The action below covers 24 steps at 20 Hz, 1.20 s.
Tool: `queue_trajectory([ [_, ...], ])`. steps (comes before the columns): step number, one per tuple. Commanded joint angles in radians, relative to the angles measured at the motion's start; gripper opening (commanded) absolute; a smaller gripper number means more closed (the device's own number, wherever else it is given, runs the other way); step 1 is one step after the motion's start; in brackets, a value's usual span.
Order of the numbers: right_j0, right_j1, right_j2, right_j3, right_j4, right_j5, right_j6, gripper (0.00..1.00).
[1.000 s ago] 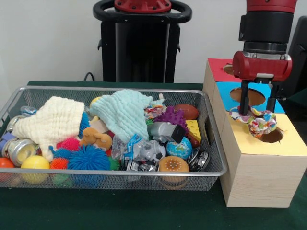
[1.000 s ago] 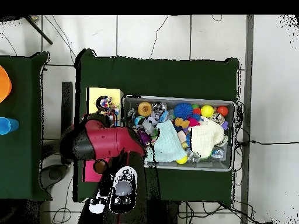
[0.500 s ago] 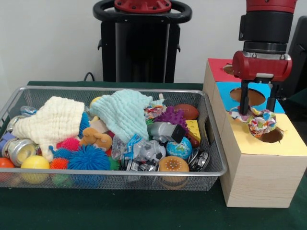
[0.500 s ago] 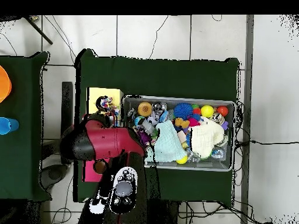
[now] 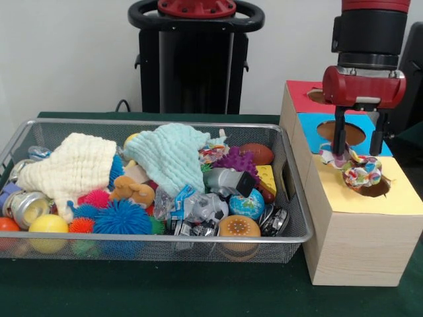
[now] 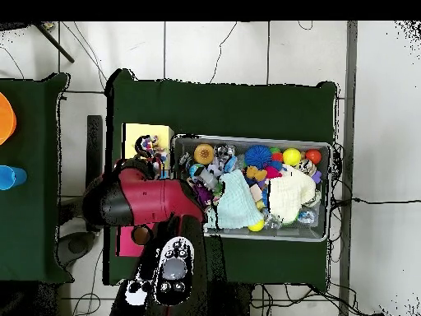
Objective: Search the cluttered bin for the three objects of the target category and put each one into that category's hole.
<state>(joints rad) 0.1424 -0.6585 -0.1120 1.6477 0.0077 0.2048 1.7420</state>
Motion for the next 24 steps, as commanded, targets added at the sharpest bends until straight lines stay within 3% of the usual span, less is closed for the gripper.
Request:
queue_trajectory([
  [1, -0.026, -0.013, 0.061, 0.065, 0.054, 0.101, 0.18, 1.0],
  [24, -0.064, -0.067, 0.107, 0.111, 0.066, 0.135, 0.141, 1.0],
])
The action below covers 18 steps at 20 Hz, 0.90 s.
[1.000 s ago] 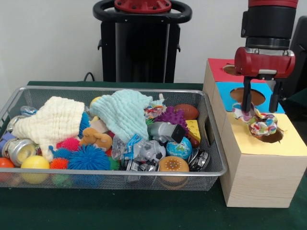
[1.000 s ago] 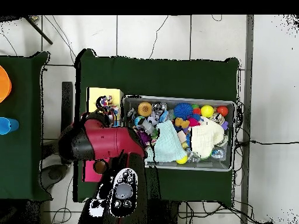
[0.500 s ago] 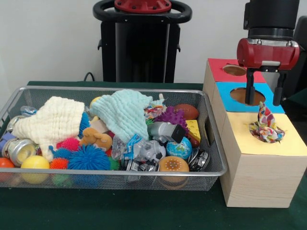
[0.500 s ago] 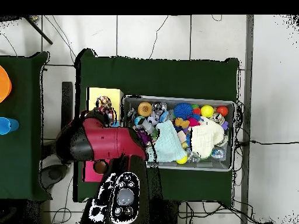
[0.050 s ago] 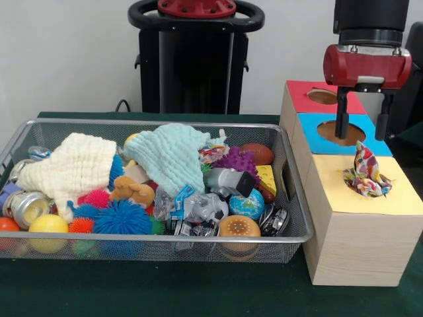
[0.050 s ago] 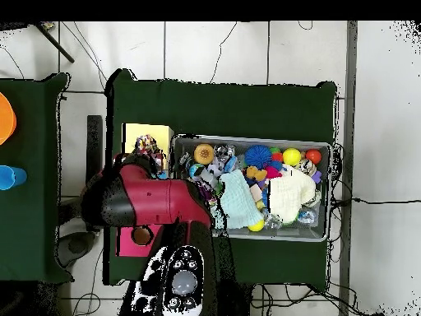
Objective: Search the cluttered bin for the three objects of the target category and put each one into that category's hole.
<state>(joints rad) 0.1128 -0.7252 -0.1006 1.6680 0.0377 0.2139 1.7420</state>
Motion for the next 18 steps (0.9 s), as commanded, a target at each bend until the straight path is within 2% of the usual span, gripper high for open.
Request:
queue_trajectory([
  [1, -0.037, -0.003, 0.097, 0.093, 0.035, 0.127, 0.14, 1.0],
  [18, 0.001, 0.03, 0.037, 0.079, 0.027, 0.088, 0.178, 1.0],
])
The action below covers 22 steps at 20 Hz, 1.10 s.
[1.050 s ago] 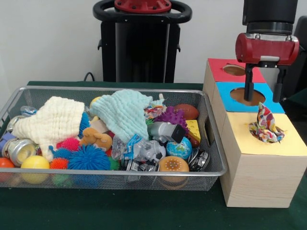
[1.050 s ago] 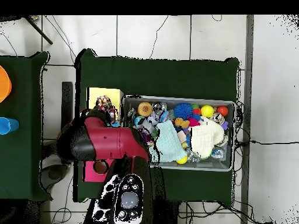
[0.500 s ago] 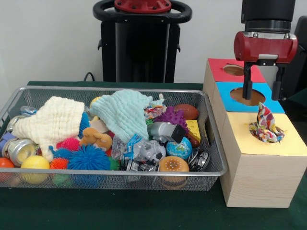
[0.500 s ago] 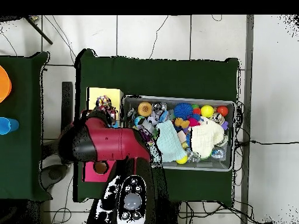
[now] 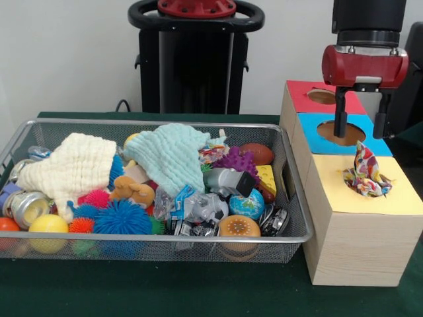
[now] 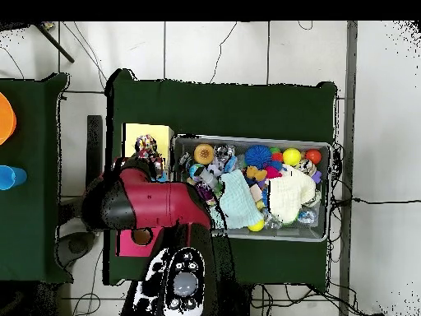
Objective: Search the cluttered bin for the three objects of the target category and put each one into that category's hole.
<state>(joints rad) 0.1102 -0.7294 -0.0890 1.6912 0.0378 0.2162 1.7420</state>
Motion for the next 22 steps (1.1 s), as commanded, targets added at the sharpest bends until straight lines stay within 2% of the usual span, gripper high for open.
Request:
queue_trajectory([
  [1, 0.005, 0.038, 0.022, 0.052, 0.025, 0.082, 0.177, 1.0],
  [14, 0.039, 0.095, -0.046, 0.026, 0.003, -0.032, 0.193, 1.0],
  [22, 0.033, 0.1, -0.052, 0.035, -0.009, -0.084, 0.186, 1.0],
])
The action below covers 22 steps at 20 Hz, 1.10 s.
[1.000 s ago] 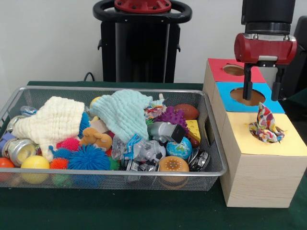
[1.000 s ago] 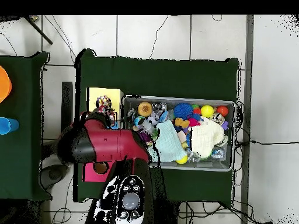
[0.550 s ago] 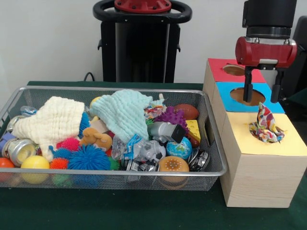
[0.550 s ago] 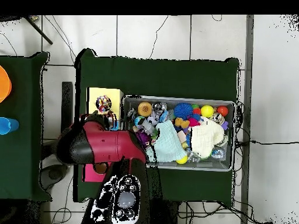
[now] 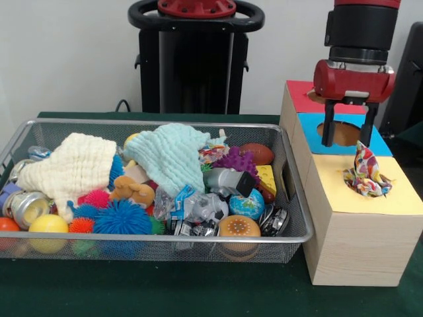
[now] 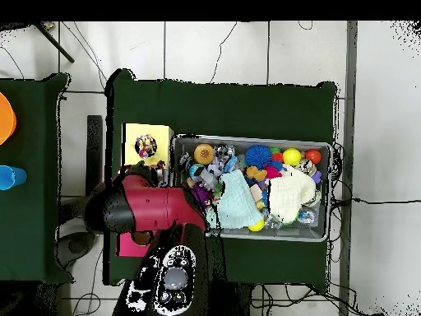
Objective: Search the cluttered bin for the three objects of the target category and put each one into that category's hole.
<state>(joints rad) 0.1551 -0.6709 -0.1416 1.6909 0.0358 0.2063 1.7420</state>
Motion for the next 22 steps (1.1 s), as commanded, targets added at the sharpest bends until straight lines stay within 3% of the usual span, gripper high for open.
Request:
queue_trajectory([
  [1, -0.01, 0.044, -0.002, 0.036, -0.006, -0.078, 0.189, 1.0],
  [22, 0.012, 0.02, -0.013, 0.029, 0.011, -0.14, 0.196, 1.0],
])
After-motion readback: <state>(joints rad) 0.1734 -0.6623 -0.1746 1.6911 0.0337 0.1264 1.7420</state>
